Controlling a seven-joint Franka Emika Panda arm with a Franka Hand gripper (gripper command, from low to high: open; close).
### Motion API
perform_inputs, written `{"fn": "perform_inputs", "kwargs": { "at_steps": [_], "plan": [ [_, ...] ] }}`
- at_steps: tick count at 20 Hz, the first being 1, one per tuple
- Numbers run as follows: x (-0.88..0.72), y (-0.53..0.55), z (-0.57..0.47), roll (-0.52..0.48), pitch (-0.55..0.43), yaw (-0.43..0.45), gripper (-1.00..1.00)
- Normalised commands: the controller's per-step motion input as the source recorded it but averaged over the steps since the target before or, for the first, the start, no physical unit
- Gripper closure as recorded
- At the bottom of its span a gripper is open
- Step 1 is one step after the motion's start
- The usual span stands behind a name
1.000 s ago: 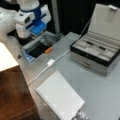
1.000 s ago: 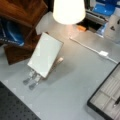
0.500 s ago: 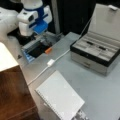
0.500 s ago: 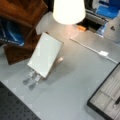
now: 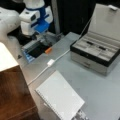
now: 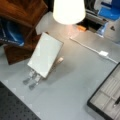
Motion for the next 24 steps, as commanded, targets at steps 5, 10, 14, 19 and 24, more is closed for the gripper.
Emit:
{"fn": "perform_inputs", "kwargs": {
  "at_steps": [5,10,14,19,24],
  "plan": [
    [-0.02,0.12,-0.1,0.099,-0.072,-0.057,1.0],
    [-0.01,0.12,-0.1,0.105,-0.076,-0.051,1.0],
    [-0.03,0.1,-0.1,0.105,-0.064,-0.039,1.0],
    [-0.04,0.11,-0.1,0.114,-0.065,-0.038,1.0],
    [-0.07,0.13,-0.14,0.122,-0.074,-0.036,1.0]
  ]
}}
